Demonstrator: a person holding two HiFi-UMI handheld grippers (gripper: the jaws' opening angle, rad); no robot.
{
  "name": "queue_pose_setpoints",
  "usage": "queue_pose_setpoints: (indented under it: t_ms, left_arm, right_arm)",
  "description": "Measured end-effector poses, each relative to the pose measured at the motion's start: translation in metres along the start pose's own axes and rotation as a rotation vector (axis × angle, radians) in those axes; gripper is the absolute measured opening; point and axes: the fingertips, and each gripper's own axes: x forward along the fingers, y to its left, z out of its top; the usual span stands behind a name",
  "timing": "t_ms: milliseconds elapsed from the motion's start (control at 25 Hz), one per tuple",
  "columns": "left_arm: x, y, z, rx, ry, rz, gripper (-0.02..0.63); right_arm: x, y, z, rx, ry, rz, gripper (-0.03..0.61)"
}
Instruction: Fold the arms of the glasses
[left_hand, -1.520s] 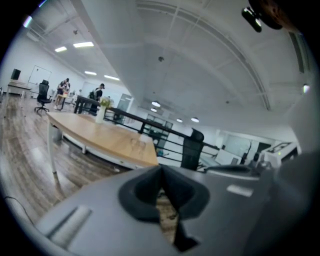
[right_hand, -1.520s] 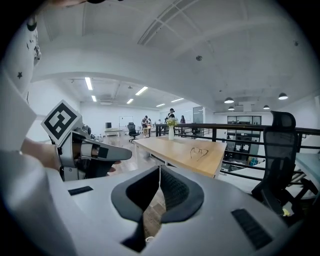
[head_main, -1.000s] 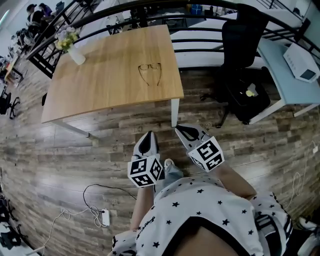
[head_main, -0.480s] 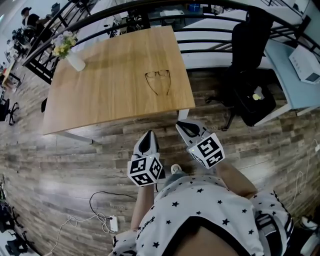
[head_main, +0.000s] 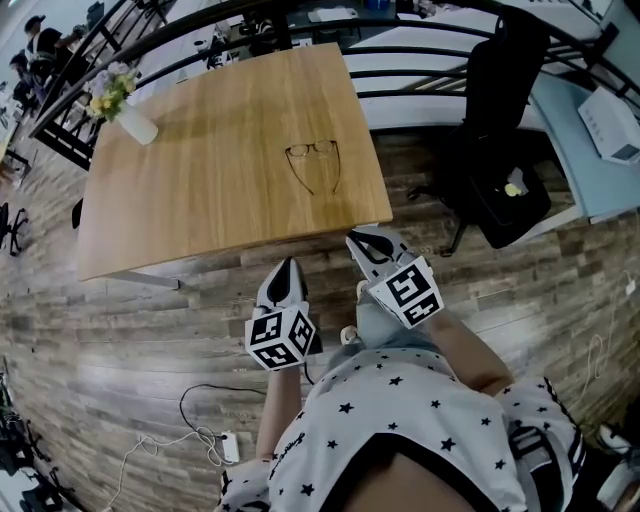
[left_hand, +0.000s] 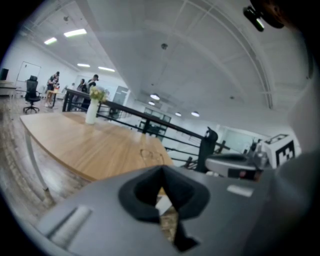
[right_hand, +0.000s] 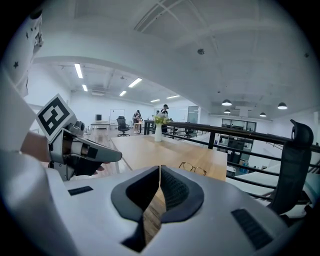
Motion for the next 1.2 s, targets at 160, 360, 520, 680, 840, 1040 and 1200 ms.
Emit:
queue_pose_setpoints:
  t_ms: [160,360,520,680,840,1040,1200]
  left_arm:
    - [0.018,0.011,0.003,0.001,0.002,0.000,0.006]
    - [0.049,0.017,0.015,0.000,0.009,0.002,0.006]
    - [0.081,0.020,0.027,-0.007,0.010,0.006,0.006]
    - [0.107,0.020,0.042,-0.020,0.005,0.015,0.006]
    - [0.129,0.022,0.050,-0.031,0.000,0.033,0.006]
    - [0.151,0.029,0.064,-0.049,-0.010,0.056,0.006]
    - [0.170,0.030,0.073,-0.058,-0.022,0.071,0.007]
  right_arm:
    - [0.024,-0.014,0.006,-0.037,-0.007,-0.005,0.018]
    - [0.057,-0.045,0.010,-0.054,0.014,-0.004,0.018]
    - [0.084,-0.071,0.011,-0.085,0.035,0.012,0.018]
    - [0.109,-0.093,0.011,-0.117,0.064,0.037,0.018]
    - [0.132,-0.116,0.004,-0.181,0.120,0.050,0.018]
    - [0.166,-0.139,0.002,-0.225,0.163,0.083,0.018]
    - [0.190,-0.155,-0.003,-0.289,0.190,0.116,0.018]
